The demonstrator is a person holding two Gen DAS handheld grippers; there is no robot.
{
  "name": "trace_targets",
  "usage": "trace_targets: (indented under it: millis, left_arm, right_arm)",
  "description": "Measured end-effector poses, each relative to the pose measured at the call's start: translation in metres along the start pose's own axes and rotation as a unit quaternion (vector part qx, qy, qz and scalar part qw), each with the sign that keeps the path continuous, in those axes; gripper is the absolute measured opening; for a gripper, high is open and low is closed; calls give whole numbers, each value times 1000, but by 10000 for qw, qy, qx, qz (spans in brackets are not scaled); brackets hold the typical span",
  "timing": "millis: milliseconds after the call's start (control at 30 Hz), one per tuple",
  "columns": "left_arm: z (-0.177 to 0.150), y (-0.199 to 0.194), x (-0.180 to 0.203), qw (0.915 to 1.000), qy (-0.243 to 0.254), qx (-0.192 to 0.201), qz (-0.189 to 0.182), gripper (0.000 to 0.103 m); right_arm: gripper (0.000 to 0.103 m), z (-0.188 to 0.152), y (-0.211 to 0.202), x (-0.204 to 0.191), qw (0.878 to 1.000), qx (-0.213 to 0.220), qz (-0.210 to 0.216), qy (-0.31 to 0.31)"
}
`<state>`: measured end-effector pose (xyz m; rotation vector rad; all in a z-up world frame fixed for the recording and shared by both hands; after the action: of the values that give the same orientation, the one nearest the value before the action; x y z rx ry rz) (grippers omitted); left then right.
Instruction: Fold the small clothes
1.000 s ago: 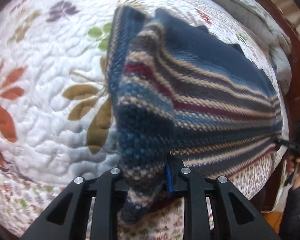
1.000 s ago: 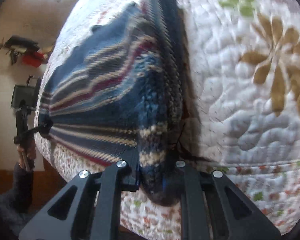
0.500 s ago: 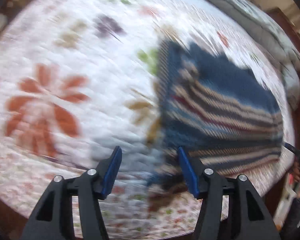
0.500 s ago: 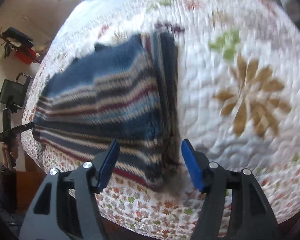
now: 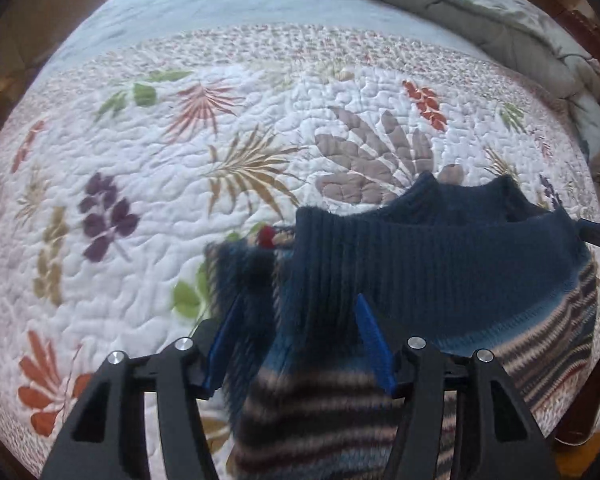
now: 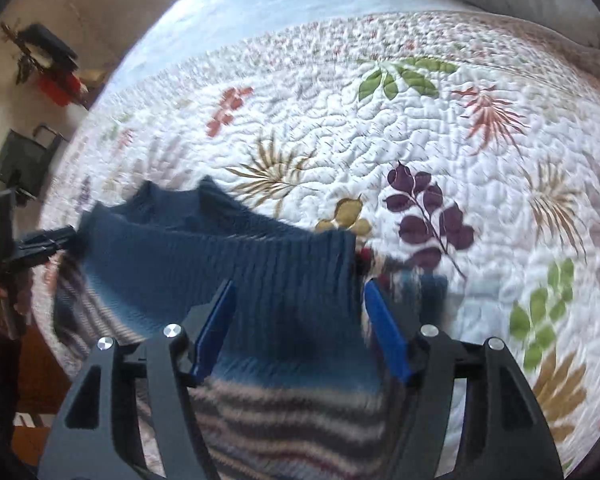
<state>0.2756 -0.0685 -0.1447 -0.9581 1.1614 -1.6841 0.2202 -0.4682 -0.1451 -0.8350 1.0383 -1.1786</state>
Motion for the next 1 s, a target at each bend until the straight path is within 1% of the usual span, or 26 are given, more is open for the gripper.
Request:
trace_targets:
  millis: [33,67,100,133,167,200,233,267,300,400,533,600,633,700,833,867,933,1000]
  left_arm:
    - [1,2,0,10000,1,-16,-10,58]
    - [2,6,2,10000,0,-42,-63,57]
    - [3,10,4,9998,16,-102,-169,56]
    - [3,12,6,9996,20,-150,-228,52]
    - [3,15,8,9993,39,-211,-304,38]
    - [3,18,12,9989,53,-261,-373,27]
    - [2,20,14,9988,68,-277,-406,23]
    - [2,20,14,9989,72,-253,-399,15]
    - [3,21,14,9990,60,-233,-372,12]
    - [5,16,5,9987,-251,-77,-431,10]
    - [12,-15,-4,9959,-463,534,-560,10]
    - [17,-24,-6,9948,-491,737,-504,10]
    - [19,-25,-6,9945,-479,823,-435,10]
    - [23,-19,-6,9950,-466,801,-362,10]
    - [24,22,-11,9980,-524,319,-160,10]
    - [22,31,-11,9983,-508,260,-110,10]
    - [20,37,-9,9985,-463,280,-49,10]
    - [21,37,-8,9985,-467,270,-37,11]
  right_arm:
    - [66,1,5,0,10000,-30,17,-21]
    - [59,2,9,0,10000,-61,58,-38]
    - [55,3,13,0,9999,-98,110,-62]
    - [44,3,15,-1,9998,-124,147,-110]
    - [29,2,16,-3,9996,-107,158,-195]
    - [21,0,15,-6,9995,-99,170,-258]
    - [13,-1,15,-7,9993,-95,191,-313]
    - [12,-2,14,-8,9993,-77,201,-320]
    - [12,-2,12,-8,9993,-36,193,-313]
    - [11,0,-1,-6,9994,178,194,-240]
    - [10,13,-32,2,9963,746,423,-24]
    - [10,22,-40,7,9939,969,521,112]
    - [10,26,-40,10,9936,1004,495,152]
    - [10,30,-34,15,9940,993,405,208]
    - [10,29,9,34,9963,605,237,566]
    - [10,27,18,39,9964,518,202,639]
    - [10,20,36,46,9962,362,177,773]
    - [10,16,43,49,9961,298,176,812]
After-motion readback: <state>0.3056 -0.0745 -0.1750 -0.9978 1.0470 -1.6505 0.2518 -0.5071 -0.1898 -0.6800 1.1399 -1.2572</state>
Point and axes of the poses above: each gripper's, at about its wrist camera, not at the fingertips, and y roughly the way its jaws point, x to its right, z to its top, the point moved 3 cm from there along y, roughly the way its jaws point, and after that the axes turned 1 degree about -y, right-handed, at the moved point
